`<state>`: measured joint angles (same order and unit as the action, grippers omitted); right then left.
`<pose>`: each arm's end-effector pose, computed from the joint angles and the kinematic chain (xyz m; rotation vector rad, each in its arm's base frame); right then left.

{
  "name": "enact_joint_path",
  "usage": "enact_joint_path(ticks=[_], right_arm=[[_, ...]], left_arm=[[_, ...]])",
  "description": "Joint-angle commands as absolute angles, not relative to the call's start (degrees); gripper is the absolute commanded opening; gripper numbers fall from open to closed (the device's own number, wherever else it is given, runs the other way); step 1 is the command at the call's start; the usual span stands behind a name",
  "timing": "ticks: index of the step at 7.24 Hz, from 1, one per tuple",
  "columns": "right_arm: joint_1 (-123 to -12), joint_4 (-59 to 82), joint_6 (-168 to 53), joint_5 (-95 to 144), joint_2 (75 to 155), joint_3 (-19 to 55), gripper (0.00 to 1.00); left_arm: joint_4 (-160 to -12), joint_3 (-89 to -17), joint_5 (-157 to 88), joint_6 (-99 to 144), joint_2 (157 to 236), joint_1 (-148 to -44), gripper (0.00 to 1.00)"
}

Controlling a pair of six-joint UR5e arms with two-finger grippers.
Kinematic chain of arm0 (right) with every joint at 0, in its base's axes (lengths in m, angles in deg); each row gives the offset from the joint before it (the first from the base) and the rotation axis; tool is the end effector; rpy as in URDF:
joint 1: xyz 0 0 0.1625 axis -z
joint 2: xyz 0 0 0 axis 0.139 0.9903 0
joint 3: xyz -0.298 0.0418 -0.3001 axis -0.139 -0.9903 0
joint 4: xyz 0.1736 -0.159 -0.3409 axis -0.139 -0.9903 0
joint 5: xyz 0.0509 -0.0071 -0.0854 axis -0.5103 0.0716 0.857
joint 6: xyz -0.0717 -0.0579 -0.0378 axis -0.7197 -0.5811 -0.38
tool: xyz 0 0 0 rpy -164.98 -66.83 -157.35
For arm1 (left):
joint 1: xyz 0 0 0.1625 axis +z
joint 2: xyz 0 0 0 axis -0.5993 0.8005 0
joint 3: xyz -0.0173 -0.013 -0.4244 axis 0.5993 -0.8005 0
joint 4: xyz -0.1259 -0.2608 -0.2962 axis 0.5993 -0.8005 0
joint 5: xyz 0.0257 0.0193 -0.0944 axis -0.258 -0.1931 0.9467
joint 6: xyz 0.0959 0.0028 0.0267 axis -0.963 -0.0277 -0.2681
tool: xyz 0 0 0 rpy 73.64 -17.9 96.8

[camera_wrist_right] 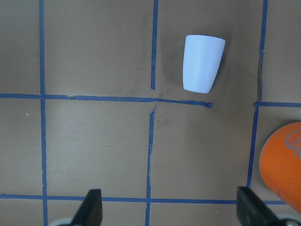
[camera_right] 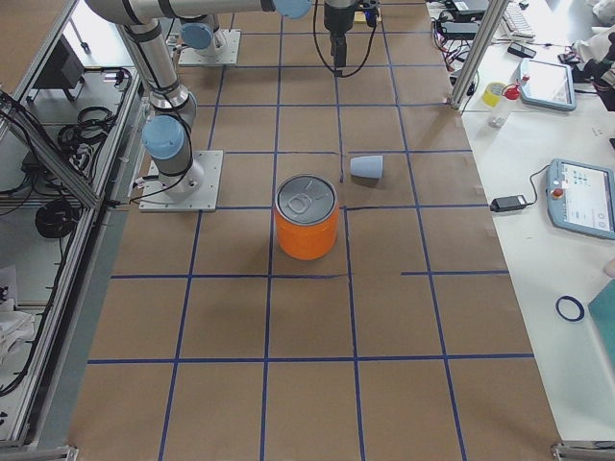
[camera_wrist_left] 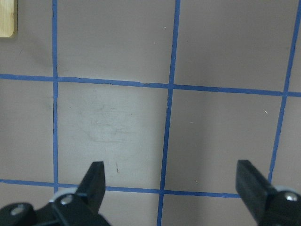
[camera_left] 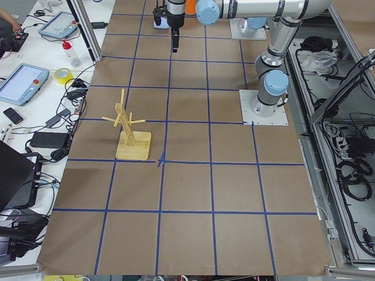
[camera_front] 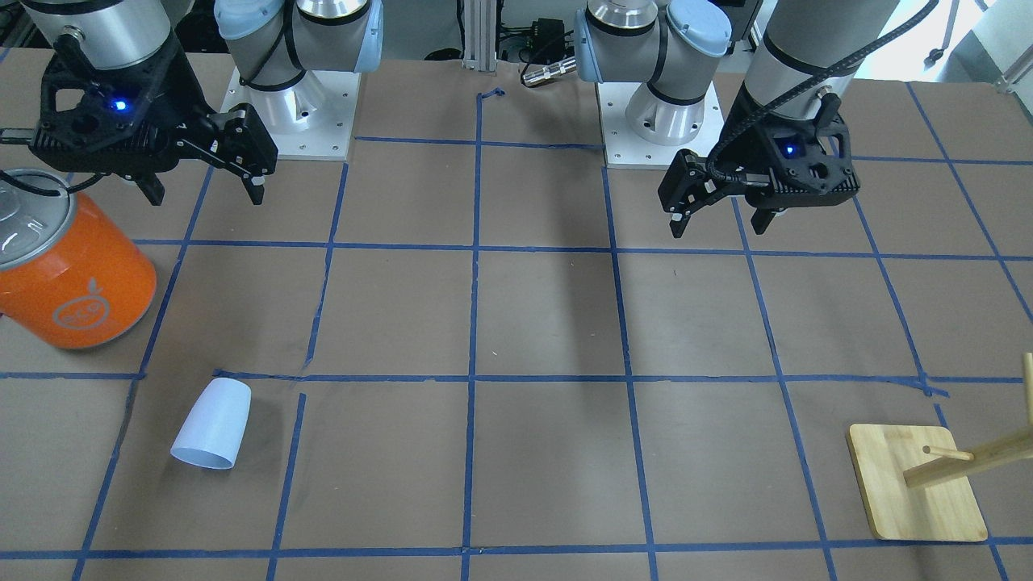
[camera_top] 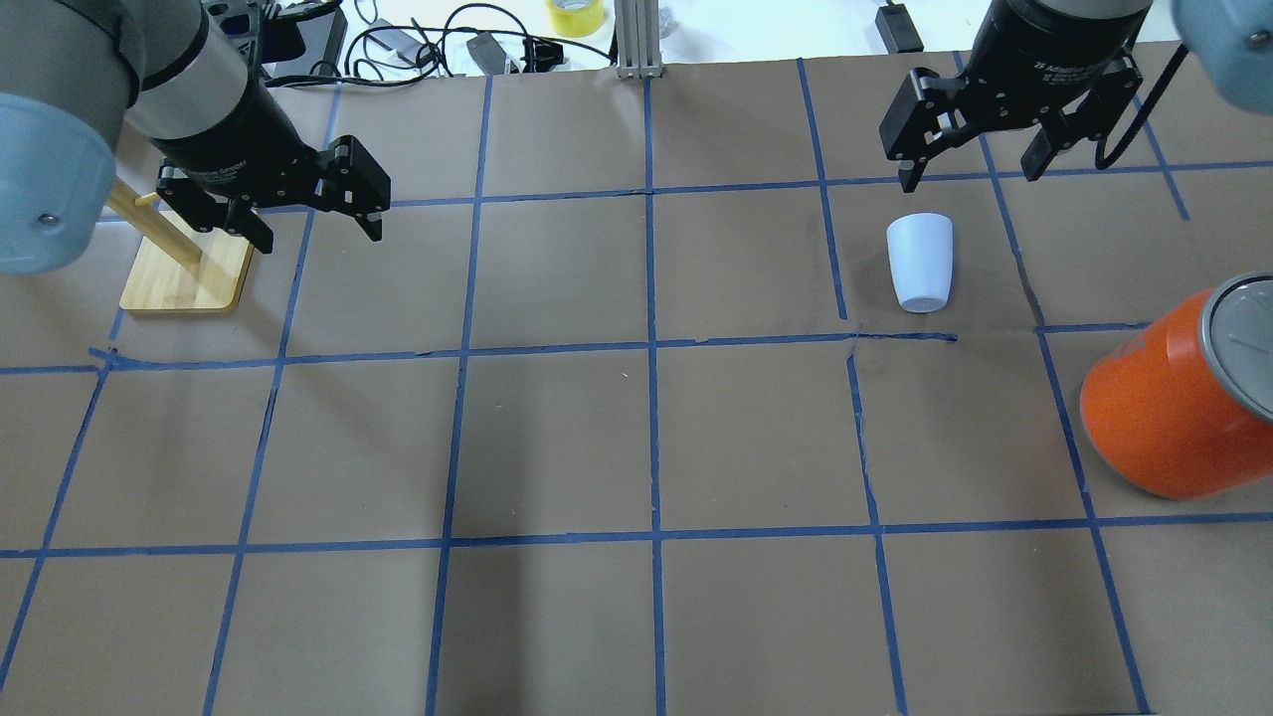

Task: Flip cup
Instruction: 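Move the right gripper above the upright white cup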

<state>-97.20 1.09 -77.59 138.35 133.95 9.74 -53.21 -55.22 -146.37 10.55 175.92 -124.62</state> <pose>0.1249 -0.5032 0.5227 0.0698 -3.1243 0.0565 -0.1143 -0.4952 0.4815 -0.1326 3.1353 -0.1219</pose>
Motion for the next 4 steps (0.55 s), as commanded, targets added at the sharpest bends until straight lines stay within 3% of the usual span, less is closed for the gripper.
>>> enact_joint_path(ticks=[1, 4], right_arm=[[-96.85, 1.25, -78.17, 138.65, 133.86, 10.0, 1.0], [-96.15, 0.47, -77.39, 139.17, 133.6, 10.79, 1.0]], left_arm=[[-53.26, -55.3, -146.29, 10.55, 175.94, -124.62, 1.0], [-53.17, -55.21, -146.3, 10.55, 175.94, -124.62, 1.0]])
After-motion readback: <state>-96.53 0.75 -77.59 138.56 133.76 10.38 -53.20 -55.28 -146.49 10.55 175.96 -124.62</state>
